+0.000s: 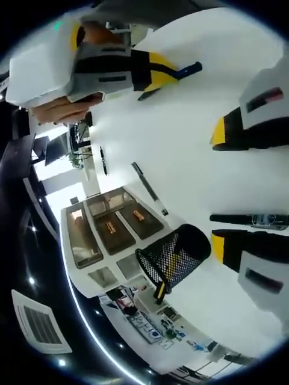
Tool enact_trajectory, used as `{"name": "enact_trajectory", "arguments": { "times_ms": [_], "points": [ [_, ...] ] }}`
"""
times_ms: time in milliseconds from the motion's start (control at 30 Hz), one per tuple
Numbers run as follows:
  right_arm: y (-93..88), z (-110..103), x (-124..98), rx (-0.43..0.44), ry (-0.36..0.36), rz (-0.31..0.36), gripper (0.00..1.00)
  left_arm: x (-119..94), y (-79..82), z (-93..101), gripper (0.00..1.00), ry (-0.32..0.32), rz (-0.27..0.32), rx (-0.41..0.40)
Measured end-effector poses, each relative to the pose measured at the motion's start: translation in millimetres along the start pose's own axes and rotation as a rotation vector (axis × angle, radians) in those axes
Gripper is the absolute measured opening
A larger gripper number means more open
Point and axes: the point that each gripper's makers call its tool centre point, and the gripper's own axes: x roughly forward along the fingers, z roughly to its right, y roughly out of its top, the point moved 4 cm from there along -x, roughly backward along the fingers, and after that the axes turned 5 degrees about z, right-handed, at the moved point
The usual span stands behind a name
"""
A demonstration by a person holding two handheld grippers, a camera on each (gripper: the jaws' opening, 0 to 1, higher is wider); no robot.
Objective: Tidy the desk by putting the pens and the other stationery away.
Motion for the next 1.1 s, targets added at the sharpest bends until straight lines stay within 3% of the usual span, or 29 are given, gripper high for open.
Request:
{"name": "enact_trajectory", "arguments": {
  "times_ms": [200, 367, 467, 567, 633, 733, 900, 967, 1033, 1100],
  "points": [
    [-2.0, 1, 1, 0.028, -0.004, 0.003, 0.04, 0, -3.1, -1.4, 0.53, 0.01, -0.01, 0.002],
    [-7.8, 5, -1, 0.118, 0.025, 0.079, 0.04, 1, -1.6, 0.8, 0.52, 0.008, -0.004, 0.003],
    [4.2, 3, -2, 0.09, 0.007, 0.094, 0.04, 1, -1.6, 1.0, 0.52, 0.009, -0.009, 0.013],
    [3.1, -2, -3, 0.077, -0.022, 0.087, 0.04, 0, -1.3, 0.4, 0.52, 0.012, -0.003, 0.006],
    [4.2, -9, -2, 0.142, -0.006, 0.103, 0.04, 0, -1.8, 0.0, 0.52, 0.016, -0.003, 0.004],
    [12.3, -6, -3, 0.187, -0.001, 0.208, 0.04, 2, -3.9, 2.1, 0.52, 0.007, -0.008, 0.002],
    [12.3, 6, -25, 0.253, -0.09, 0.357, 0.04, 5, -5.6, 2.7, 0.52, 0.003, -0.008, -0.011],
    [11.0, 8, -30, 0.26, -0.098, 0.379, 0.04, 4, -4.6, 0.5, 0.52, 0.011, -0.001, -0.012],
    [9.6, 8, -34, 0.259, -0.09, 0.405, 0.04, 4, -2.0, -1.8, 0.52, 0.019, 0.019, -0.025],
    [14.9, 8, -37, 0.286, -0.076, 0.483, 0.04, 4, 5.5, -7.5, 0.52, 0.059, 0.079, -0.072]
  ]
}}
